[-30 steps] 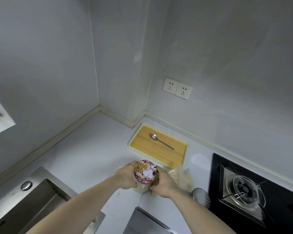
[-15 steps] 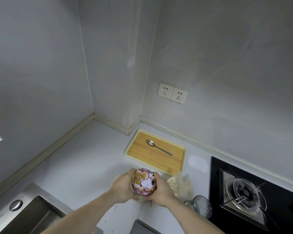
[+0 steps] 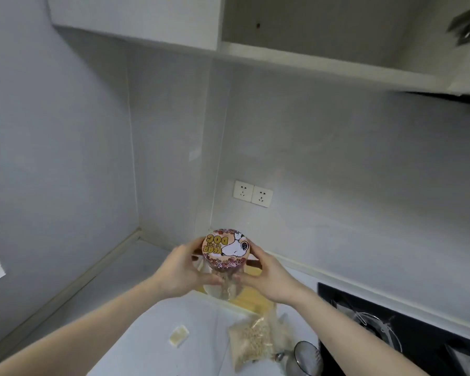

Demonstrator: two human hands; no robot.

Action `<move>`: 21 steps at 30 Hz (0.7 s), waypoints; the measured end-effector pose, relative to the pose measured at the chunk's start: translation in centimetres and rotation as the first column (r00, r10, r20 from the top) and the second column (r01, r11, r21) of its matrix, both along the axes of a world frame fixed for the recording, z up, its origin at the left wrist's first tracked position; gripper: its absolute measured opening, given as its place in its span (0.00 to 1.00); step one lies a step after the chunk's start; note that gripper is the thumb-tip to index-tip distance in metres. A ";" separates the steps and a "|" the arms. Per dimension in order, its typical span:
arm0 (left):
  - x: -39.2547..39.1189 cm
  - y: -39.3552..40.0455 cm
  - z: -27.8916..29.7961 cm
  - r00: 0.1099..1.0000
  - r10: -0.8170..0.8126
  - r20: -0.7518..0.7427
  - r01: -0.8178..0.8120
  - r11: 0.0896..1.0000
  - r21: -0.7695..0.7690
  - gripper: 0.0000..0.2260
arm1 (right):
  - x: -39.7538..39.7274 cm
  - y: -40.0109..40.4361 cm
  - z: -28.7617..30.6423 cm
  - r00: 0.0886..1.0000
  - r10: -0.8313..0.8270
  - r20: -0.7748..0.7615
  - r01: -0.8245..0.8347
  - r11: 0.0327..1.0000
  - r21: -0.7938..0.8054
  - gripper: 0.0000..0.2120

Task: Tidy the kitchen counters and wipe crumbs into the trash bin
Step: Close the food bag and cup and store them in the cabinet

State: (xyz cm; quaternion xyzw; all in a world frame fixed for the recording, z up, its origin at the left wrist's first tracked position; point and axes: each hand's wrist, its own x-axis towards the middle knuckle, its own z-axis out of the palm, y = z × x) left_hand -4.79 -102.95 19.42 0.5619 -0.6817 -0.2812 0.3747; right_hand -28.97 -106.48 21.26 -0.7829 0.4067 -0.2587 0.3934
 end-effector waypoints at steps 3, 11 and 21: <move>0.1 0.6 5.4 0.997 -0.033 -0.066 0.025 0.993 -0.116 0.36 | 0.2 0.7 5.0 0.996 0.013 0.085 -0.008 0.998 -0.057 0.34; 0.2 3.2 19.1 0.982 -0.117 -0.149 0.048 0.914 -0.402 0.29 | 1.4 3.8 16.9 0.956 0.054 0.287 0.030 0.959 -0.281 0.36; -0.3 5.1 32.1 0.973 -0.208 -0.096 0.117 0.810 -0.575 0.29 | 2.4 5.7 28.3 0.883 0.119 0.454 0.143 0.854 -0.501 0.29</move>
